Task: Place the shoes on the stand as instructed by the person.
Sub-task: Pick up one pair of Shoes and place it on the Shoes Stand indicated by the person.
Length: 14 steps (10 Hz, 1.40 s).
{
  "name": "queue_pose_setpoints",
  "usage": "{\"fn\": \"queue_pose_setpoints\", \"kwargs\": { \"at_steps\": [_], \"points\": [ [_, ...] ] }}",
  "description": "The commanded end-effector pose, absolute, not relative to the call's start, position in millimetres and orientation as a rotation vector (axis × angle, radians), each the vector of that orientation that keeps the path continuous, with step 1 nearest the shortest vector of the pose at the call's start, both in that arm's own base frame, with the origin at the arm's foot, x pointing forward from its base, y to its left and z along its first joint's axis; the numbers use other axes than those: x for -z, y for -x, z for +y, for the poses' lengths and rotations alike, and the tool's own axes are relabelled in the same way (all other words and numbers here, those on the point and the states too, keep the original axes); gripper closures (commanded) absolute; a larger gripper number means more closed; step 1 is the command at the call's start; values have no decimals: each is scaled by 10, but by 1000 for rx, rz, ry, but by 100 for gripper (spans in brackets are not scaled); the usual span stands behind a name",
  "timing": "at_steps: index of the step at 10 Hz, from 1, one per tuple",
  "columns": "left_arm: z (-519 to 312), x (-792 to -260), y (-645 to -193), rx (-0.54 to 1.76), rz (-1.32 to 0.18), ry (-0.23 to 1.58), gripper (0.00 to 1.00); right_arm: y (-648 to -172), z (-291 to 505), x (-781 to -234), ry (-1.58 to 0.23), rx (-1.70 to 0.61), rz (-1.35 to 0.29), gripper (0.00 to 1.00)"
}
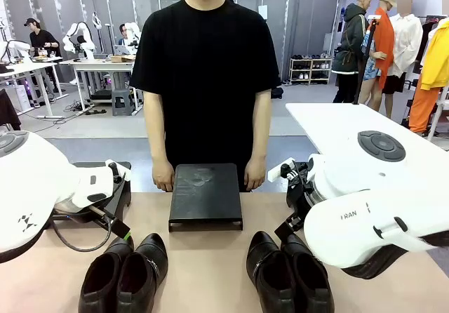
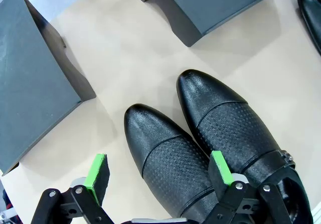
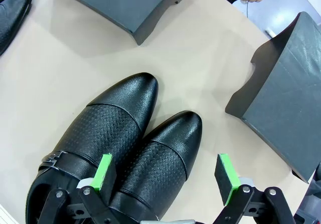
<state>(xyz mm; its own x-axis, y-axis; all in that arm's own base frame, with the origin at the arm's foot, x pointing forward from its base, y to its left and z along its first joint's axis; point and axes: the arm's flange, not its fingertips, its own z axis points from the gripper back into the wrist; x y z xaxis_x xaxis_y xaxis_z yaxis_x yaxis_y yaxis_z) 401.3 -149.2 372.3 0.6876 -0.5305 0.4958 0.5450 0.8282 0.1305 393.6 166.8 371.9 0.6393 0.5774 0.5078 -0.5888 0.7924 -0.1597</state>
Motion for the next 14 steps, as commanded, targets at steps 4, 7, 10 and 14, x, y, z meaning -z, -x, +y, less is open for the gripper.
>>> {"fn": "queue_pose_setpoints", "kwargs": {
  "at_steps": [4,7,10,14],
  "points": [
    [-1573,-4069,-4115,665,-557,64,0,-3955,1624,-4180,-103,-666,-586,0],
    [-1381,-4756,-4088,632,-523,233,0,-3896,1396,-4885,-271,-657,-554,0],
    [-692,-5350,-3871,624,-430,599,0,-3629,736,-5419,-563,-560,-515,0],
    [576,-5304,-3449,563,-435,1071,0,-3064,-326,-5365,-921,-374,-635,0]
  ]
}}
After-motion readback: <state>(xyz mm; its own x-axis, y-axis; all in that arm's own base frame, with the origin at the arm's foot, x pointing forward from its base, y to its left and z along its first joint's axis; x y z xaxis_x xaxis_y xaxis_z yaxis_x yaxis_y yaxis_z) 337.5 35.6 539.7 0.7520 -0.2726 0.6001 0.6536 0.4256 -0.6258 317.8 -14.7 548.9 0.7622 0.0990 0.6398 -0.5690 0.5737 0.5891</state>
